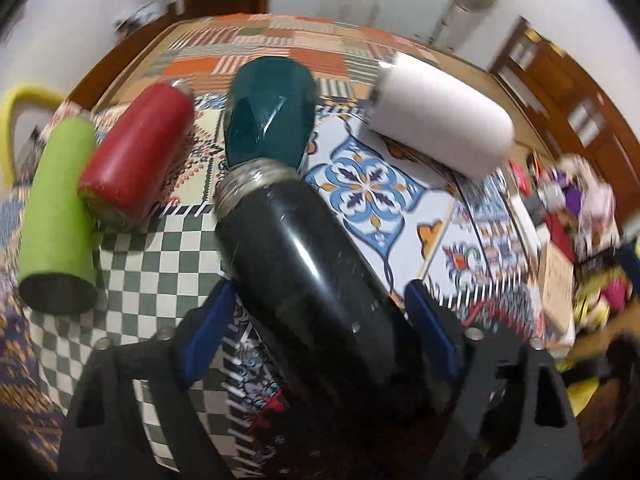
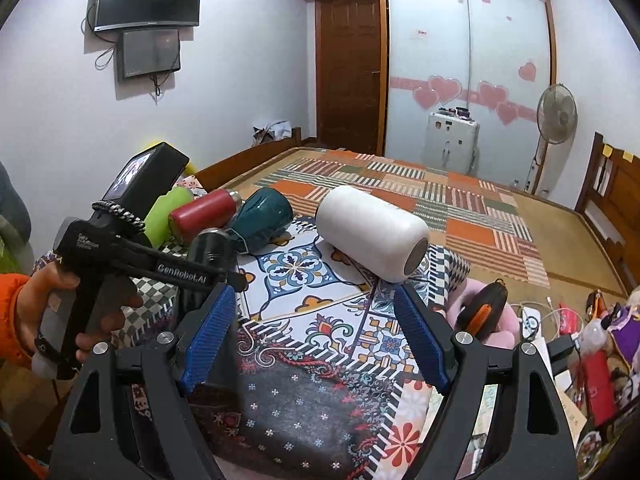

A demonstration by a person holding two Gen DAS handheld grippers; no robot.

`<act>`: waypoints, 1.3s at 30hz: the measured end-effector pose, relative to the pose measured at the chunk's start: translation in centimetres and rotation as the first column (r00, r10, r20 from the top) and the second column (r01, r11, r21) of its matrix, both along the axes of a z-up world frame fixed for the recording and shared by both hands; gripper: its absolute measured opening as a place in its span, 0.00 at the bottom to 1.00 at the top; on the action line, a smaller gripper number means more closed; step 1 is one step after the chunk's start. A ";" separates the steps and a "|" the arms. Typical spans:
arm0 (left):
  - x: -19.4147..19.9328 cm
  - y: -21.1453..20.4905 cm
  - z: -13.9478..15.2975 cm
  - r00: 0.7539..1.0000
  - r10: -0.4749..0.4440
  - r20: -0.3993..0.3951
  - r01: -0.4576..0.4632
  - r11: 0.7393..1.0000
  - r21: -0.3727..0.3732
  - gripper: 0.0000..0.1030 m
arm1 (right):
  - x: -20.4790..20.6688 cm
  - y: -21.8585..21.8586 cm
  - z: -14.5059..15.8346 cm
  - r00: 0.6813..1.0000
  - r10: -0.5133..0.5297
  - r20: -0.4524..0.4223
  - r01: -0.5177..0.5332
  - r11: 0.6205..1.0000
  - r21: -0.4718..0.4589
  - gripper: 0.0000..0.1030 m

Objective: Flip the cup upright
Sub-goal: 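Close the left tool on the thermos while the right tool releases it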

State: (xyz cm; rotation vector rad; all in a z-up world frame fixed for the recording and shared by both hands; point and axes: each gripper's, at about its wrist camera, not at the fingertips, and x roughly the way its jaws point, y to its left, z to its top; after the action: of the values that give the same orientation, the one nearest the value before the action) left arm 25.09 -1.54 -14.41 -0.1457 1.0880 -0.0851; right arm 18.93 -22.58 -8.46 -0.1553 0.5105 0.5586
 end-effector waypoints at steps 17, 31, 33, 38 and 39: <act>-0.1 0.8 -1.4 0.983 -0.142 -0.120 0.137 0.989 -0.052 0.66 | -0.3 0.4 -0.1 0.999 0.025 -0.027 -0.024 0.999 0.030 0.77; -5.2 1.1 6.5 0.971 -0.180 0.156 0.177 0.984 0.031 0.63 | -1.4 0.7 1.1 0.999 0.030 0.012 -0.031 0.999 0.036 0.77; -5.9 1.3 7.8 0.962 -0.181 0.204 0.176 0.983 0.046 0.63 | -1.4 0.8 1.1 0.999 0.031 0.017 -0.032 0.999 0.037 0.77; -6.1 1.7 9.6 0.943 -0.178 0.281 0.171 0.984 0.051 0.62 | -1.5 0.9 1.4 0.999 0.026 0.025 -0.027 0.999 0.042 0.77; -5.9 1.7 9.7 0.941 -0.178 0.288 0.170 0.984 0.055 0.62 | -1.5 0.9 1.4 0.999 0.023 0.027 -0.024 0.999 0.044 0.77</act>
State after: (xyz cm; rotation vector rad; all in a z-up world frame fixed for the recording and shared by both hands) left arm 19.19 0.12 -4.68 -0.0085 0.8033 -0.2429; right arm 17.47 -21.70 -7.06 -0.1260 0.4709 0.5900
